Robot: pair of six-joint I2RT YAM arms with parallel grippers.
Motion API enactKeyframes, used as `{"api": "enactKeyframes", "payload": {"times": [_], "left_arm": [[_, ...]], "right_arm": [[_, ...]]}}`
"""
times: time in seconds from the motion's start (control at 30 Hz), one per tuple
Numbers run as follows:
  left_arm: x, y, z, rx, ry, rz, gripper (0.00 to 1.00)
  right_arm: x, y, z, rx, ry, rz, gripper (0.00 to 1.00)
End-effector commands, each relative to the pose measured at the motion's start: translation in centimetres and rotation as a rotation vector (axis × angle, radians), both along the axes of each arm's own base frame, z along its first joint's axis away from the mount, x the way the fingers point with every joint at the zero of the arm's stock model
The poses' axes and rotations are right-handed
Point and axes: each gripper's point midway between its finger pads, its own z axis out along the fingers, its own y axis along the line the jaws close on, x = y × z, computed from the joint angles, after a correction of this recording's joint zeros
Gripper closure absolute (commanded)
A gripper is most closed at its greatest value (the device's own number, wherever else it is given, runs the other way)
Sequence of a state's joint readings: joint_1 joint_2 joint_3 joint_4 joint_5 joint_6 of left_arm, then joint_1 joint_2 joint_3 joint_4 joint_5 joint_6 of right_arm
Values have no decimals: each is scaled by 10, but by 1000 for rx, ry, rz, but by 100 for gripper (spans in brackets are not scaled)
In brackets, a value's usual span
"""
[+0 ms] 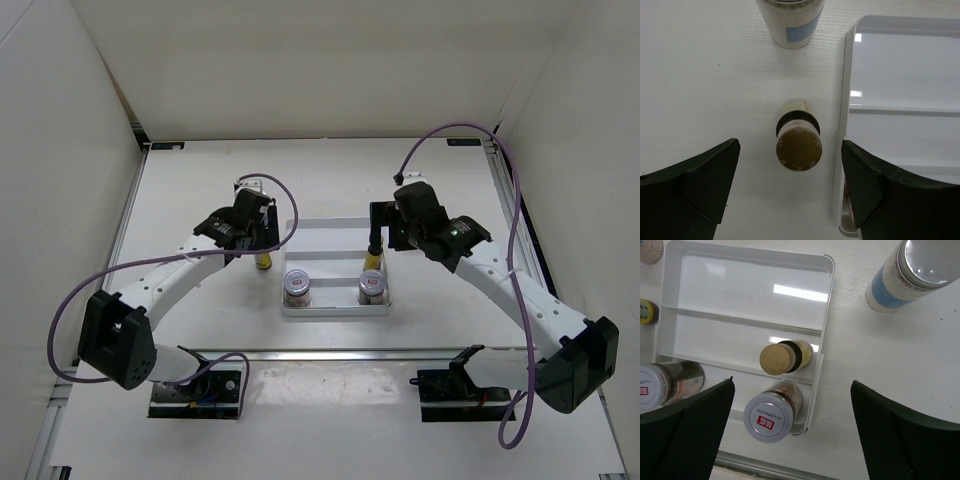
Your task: Organize the condiment bottles
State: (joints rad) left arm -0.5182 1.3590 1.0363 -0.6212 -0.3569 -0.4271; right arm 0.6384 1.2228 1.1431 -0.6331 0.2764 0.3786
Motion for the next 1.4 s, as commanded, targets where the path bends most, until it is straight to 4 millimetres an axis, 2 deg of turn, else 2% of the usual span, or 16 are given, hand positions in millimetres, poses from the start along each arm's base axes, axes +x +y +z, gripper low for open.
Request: {"api": "enactKeyframes", "payload": {"times": [0.0, 0.1, 0.23, 0.3, 0.5, 0.57, 0.63, 0.7, 0.87, 0.93, 1.1, 1.23, 1.27, 1.37], "left_arm": [[20, -9, 24, -48, -95, -2, 9], [30, -12, 22, -34, -97, -2, 14], [40, -15, 22, -10, -95, -11, 31], [40, -15, 19, -5, -87, -11, 43], [41, -16, 27, -16, -105, -11, 63], [40, -17, 34, -32, -121, -17, 72], [40, -17, 51, -51, -154, -16, 78], [38, -17, 66, -69, -174, -22, 79], [32, -43, 108, -112, -249, -93, 85], [26, -57, 111, -138, -249, -129, 85], [19, -80, 105, -174, -225, -169, 88], [19, -89, 80, -154, -162, -194, 88], [19, -97, 74, -162, -147, -204, 88], [16, -100, 54, -156, -95, -212, 88]], "right_arm": [[-3, -3, 2, -5, -16, -2, 0], [-3, -3, 2, -5, -16, -2, 0], [-3, -3, 2, -5, -16, -2, 0], [-3, -3, 2, -5, -16, -2, 0], [-5, -7, -3, -22, -5, -8, 0], [-5, -7, -3, -22, -5, -8, 0], [-6, -8, -4, -21, -5, -8, 0], [-6, -8, -4, -22, -5, -8, 0], [-6, -8, -4, -22, -5, -8, 0], [-8, -8, -8, -21, 5, -15, 0], [-8, -8, -8, -21, 5, -15, 0], [-8, -8, -8, -21, 5, -15, 0], [-8, -8, -8, -21, 5, -15, 0], [-5, -12, -8, -26, 1, -30, 0]]}}
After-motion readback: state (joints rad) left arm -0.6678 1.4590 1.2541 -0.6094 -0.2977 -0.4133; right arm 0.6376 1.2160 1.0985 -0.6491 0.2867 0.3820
